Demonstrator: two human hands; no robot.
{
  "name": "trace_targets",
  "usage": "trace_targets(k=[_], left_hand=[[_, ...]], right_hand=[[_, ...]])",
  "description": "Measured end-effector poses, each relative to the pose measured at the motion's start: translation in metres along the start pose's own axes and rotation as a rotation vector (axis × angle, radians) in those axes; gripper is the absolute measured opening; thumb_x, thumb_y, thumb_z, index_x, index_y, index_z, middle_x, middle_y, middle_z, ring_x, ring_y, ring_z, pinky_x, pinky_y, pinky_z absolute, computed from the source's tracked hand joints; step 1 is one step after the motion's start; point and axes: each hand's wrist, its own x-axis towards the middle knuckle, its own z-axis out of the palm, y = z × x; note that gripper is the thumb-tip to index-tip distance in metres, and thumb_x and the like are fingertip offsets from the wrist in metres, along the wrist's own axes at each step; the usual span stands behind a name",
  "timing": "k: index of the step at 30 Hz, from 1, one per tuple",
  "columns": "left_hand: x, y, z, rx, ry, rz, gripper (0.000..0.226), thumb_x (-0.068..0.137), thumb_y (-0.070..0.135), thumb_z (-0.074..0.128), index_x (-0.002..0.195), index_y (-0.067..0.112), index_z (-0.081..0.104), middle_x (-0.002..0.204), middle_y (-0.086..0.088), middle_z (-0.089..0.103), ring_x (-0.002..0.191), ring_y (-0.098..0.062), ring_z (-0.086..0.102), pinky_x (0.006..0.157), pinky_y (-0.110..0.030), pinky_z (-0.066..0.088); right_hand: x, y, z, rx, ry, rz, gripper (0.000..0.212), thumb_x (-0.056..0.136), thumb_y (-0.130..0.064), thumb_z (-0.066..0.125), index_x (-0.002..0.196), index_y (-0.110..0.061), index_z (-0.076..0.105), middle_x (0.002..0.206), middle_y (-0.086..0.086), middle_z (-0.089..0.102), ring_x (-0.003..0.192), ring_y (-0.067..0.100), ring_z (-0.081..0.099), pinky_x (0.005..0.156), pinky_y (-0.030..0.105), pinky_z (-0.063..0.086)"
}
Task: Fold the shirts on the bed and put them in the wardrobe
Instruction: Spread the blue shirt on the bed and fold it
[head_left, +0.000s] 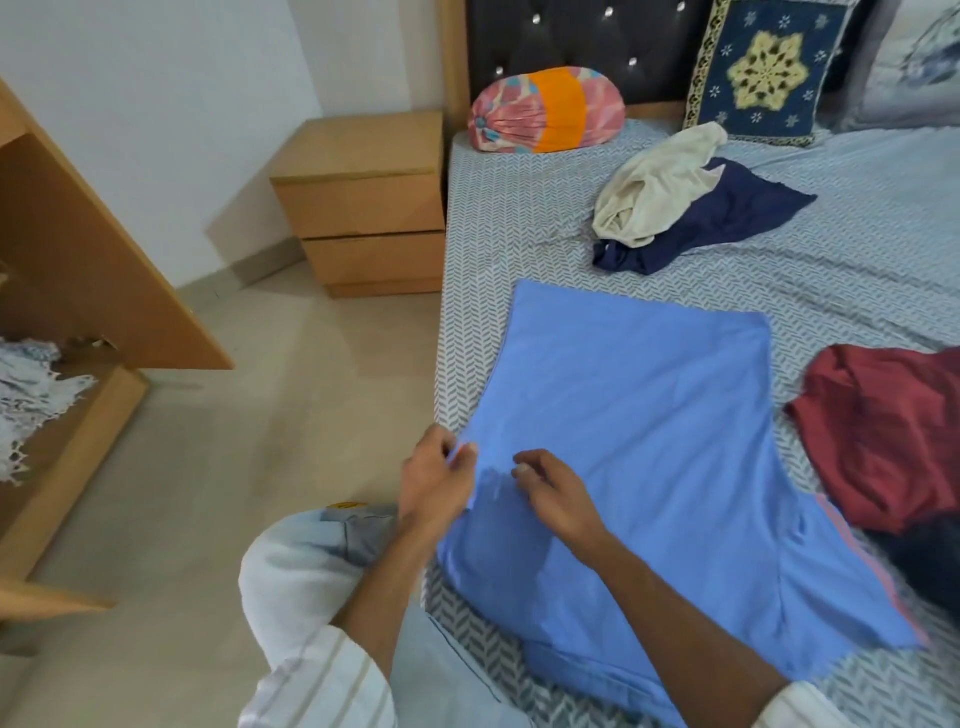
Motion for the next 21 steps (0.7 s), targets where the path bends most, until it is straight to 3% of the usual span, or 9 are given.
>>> trace_targets(k=[3,6,8,9,11,13,15,18,21], left_hand=[[-0.026,0.034,0.033,0.101,-0.214,0.332,0.017,0.084,0.016,0.061,0.075,0.021,0.048,0.069,-0.003,0.058,0.064,-0.020,0.058,0.060,-0.033,0.048],[-0.063,0.047,0.070,0.283,-0.541,0.718,0.009,0.079,0.016,0.064,0.086,0.014,0.060,0.091,-0.005,0.062,0.091,-0.023,0.059,0.083,-0.040,0.047],[-0.079,0.038,0.085,0.375,-0.666,0.883,0.018,0.075,0.024,0.064,0.091,0.017,0.061,0.098,-0.002,0.059,0.098,-0.022,0.057,0.088,-0.044,0.047],[-0.084,0.031,0.087,0.417,-0.680,0.900,0.024,0.073,0.026,0.066,0.095,0.017,0.060,0.102,-0.002,0.058,0.100,-0.023,0.056,0.089,-0.044,0.047],[-0.088,0.016,0.085,0.557,-0.554,0.881,0.044,0.068,0.034,0.072,0.106,0.018,0.057,0.113,-0.003,0.057,0.107,-0.026,0.056,0.088,-0.043,0.050],[-0.091,0.012,0.078,0.693,-0.407,0.731,0.069,0.059,0.041,0.077,0.119,0.021,0.050,0.125,-0.005,0.051,0.114,-0.029,0.055,0.087,-0.044,0.051],[-0.091,0.009,0.072,0.766,-0.394,0.510,0.084,0.067,0.033,0.074,0.140,0.020,0.034,0.139,-0.009,0.037,0.125,-0.032,0.044,0.093,-0.047,0.046],[-0.089,0.001,0.067,0.810,-0.531,0.269,0.085,0.080,0.020,0.067,0.147,0.012,0.016,0.133,-0.017,0.043,0.120,-0.036,0.049,0.096,-0.042,0.043],[-0.092,-0.003,0.065,0.747,-0.591,0.195,0.069,0.082,0.012,0.062,0.140,0.008,0.023,0.115,-0.019,0.059,0.106,-0.039,0.061,0.084,-0.043,0.049]], right_hand=[[-0.006,0.003,-0.038,0.516,-0.030,0.260,0.030,0.103,-0.036,0.046,0.108,-0.012,0.063,0.090,0.014,0.071,0.071,0.021,0.067,0.063,0.029,0.055],[-0.011,0.015,-0.073,0.787,0.002,0.392,0.051,0.102,-0.048,0.038,0.091,-0.007,0.066,0.067,0.010,0.070,0.054,0.019,0.067,0.046,0.023,0.052],[-0.014,0.025,-0.089,0.854,0.018,0.416,0.060,0.099,-0.051,0.040,0.084,-0.004,0.073,0.072,0.015,0.073,0.059,0.022,0.071,0.049,0.024,0.055],[-0.015,0.028,-0.093,0.834,0.040,0.430,0.057,0.095,-0.053,0.048,0.087,-0.004,0.076,0.082,0.017,0.075,0.068,0.023,0.073,0.059,0.027,0.059],[-0.009,0.043,-0.096,0.590,0.133,0.416,0.049,0.083,-0.048,0.072,0.103,-0.003,0.072,0.102,0.021,0.073,0.084,0.025,0.072,0.078,0.036,0.060],[-0.009,0.050,-0.097,0.259,0.250,0.351,0.042,0.078,-0.031,0.082,0.106,-0.004,0.066,0.096,0.015,0.072,0.081,0.021,0.067,0.075,0.036,0.057],[-0.015,0.044,-0.095,0.060,0.284,0.319,0.037,0.073,-0.021,0.084,0.101,-0.012,0.062,0.086,0.000,0.066,0.078,0.016,0.064,0.068,0.031,0.053],[-0.018,0.041,-0.095,0.032,0.274,0.328,0.039,0.074,-0.012,0.076,0.108,-0.019,0.058,0.092,0.002,0.063,0.077,0.019,0.064,0.054,0.033,0.055],[-0.018,0.044,-0.102,0.201,0.372,0.328,0.041,0.085,-0.011,0.064,0.123,-0.020,0.050,0.102,0.009,0.059,0.073,0.019,0.061,0.041,0.027,0.049]])
